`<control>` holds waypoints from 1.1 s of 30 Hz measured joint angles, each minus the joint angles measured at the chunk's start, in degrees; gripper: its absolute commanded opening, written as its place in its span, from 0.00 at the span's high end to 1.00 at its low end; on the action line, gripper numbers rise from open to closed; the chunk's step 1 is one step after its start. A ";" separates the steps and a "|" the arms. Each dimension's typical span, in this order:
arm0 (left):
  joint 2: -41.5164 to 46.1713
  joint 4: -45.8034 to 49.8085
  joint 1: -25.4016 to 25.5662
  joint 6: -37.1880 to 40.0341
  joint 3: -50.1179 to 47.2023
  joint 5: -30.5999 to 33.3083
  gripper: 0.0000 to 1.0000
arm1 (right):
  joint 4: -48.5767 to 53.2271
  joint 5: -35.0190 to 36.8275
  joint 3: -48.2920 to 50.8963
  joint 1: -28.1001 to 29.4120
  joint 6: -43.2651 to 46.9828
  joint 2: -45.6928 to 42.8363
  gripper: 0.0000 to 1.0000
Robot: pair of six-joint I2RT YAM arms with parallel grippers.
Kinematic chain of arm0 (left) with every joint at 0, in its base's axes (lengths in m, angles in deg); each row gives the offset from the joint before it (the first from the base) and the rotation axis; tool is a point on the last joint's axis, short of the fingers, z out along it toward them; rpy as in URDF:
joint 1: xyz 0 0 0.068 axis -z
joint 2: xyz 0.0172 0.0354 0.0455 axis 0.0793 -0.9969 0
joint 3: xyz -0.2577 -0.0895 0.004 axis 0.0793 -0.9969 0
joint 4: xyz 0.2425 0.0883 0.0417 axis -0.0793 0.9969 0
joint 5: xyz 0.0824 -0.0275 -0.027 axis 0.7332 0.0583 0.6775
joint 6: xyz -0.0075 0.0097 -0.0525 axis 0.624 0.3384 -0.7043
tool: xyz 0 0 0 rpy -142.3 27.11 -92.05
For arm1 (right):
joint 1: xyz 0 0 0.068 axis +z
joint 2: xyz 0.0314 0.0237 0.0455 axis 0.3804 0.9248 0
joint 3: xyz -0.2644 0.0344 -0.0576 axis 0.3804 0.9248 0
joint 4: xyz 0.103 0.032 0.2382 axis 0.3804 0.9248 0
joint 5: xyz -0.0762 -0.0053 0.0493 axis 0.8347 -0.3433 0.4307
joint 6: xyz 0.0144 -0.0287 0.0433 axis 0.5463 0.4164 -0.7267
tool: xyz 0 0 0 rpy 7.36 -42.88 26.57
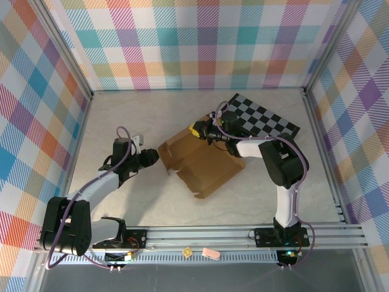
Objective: Fold the paper box
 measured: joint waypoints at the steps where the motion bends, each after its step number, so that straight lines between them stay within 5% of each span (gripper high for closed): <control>1: 0.20 0.00 0.46 0.15 -0.22 0.13 0.66 | -1.20 -0.42 0.72 -0.11 0.17 0.00 1.00; 18: 3.80 0.52 4.26 1.64 -2.10 1.01 0.64 | -6.78 -2.29 -4.15 -0.52 -2.51 3.48 1.00; 33: -5.42 -2.32 5.25 5.99 2.14 5.20 0.64 | -7.41 -2.29 -4.22 -0.52 -3.67 4.61 1.00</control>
